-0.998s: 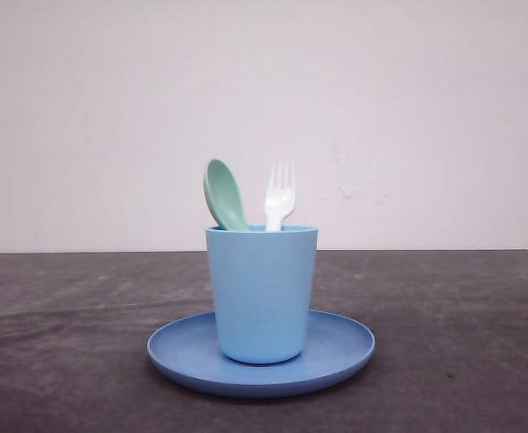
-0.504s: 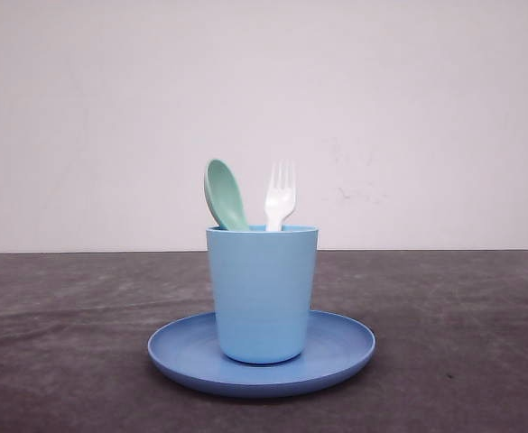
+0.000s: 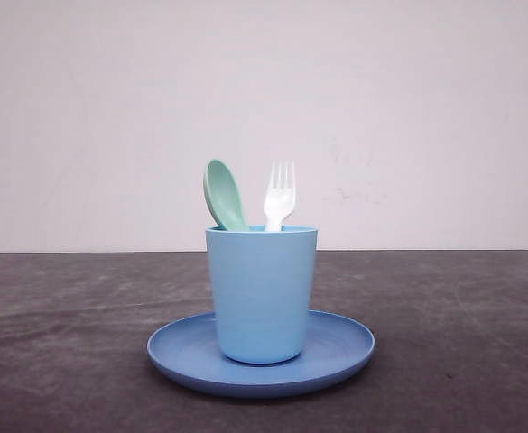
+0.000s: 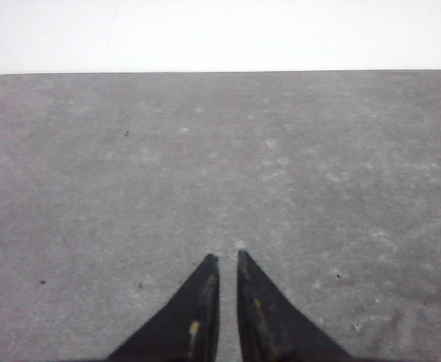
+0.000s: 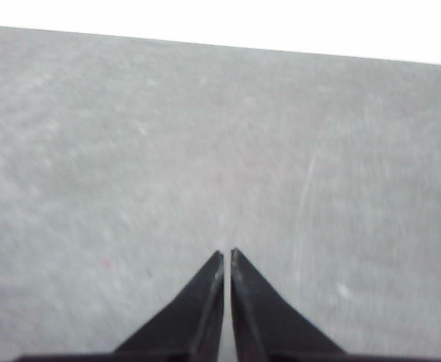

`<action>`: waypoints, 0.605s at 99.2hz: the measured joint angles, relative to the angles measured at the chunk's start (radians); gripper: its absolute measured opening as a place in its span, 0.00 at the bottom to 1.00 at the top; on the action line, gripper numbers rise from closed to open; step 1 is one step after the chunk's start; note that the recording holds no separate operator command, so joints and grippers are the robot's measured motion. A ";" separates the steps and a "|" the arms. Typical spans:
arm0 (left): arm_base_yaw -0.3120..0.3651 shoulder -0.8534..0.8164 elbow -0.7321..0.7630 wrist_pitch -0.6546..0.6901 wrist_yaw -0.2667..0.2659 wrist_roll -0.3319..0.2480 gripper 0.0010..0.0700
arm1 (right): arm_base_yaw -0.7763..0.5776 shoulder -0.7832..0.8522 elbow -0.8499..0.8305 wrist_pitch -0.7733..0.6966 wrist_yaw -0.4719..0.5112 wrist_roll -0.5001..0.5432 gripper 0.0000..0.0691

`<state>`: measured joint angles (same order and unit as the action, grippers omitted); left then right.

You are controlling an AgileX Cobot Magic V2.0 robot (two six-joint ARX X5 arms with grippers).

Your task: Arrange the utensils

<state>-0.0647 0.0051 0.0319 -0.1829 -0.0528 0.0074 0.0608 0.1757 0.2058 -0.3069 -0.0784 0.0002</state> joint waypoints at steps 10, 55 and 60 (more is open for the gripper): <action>0.000 0.000 0.000 0.000 0.000 0.000 0.01 | -0.011 -0.089 -0.083 0.012 0.000 0.000 0.02; 0.000 0.000 0.000 0.000 0.000 0.000 0.01 | -0.017 -0.171 -0.188 0.133 0.019 0.011 0.02; 0.000 0.000 0.000 0.000 0.000 0.000 0.01 | -0.017 -0.171 -0.189 0.137 0.019 0.012 0.02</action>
<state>-0.0647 0.0051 0.0319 -0.1829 -0.0528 0.0074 0.0437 0.0044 0.0170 -0.1703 -0.0597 0.0120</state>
